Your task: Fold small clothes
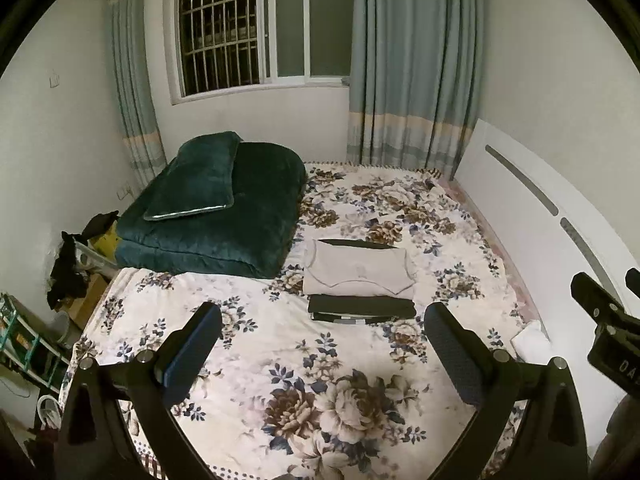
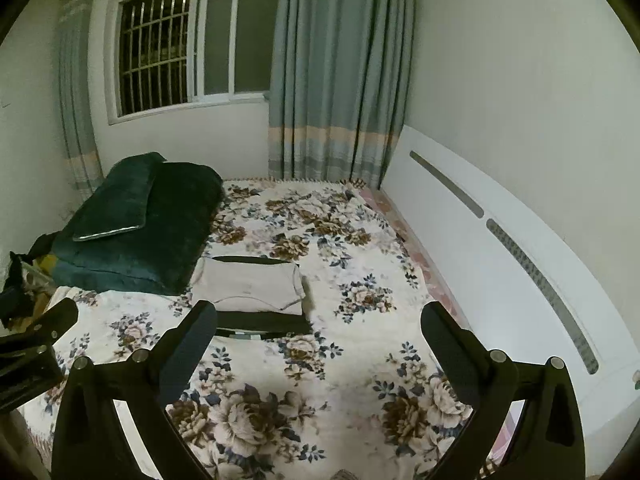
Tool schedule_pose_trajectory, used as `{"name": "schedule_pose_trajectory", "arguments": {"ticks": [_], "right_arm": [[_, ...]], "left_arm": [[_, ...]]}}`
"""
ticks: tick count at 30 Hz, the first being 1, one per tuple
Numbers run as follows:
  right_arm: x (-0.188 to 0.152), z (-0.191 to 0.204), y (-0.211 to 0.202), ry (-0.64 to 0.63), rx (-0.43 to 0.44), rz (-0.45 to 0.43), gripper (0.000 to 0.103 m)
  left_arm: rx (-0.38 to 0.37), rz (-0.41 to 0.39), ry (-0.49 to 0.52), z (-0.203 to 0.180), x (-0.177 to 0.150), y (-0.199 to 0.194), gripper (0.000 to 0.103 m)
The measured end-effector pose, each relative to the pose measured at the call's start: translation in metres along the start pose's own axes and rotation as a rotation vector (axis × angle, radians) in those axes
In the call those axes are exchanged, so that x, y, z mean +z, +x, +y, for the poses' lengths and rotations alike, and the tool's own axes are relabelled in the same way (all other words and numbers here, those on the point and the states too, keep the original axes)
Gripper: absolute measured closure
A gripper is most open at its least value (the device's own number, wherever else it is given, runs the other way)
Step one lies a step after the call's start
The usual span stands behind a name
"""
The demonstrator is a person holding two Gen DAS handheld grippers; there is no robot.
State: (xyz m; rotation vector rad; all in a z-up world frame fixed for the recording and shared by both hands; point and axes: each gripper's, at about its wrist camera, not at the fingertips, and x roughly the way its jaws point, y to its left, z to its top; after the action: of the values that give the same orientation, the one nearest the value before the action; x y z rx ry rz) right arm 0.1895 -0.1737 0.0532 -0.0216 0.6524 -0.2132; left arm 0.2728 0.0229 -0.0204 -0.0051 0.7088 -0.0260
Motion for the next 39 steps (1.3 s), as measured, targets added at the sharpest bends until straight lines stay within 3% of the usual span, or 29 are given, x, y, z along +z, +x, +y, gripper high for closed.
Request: {"name": "schedule_pose_trajectory", "arguments": {"ticks": [11,39], "right_arm": [[-0.008,0.000,-0.031,-0.029,0.019,-0.020,0.000],[0.002,-0.011,-0.026,-0.038,0.057,-0.014,0.000]], "left_arm": [[-0.001,-0.018,0.010,-0.005,-0.009,-0.029,0.000],[0.008,-0.012,-0.015,-0.002,-0.007,-0.037,0.000]]}}
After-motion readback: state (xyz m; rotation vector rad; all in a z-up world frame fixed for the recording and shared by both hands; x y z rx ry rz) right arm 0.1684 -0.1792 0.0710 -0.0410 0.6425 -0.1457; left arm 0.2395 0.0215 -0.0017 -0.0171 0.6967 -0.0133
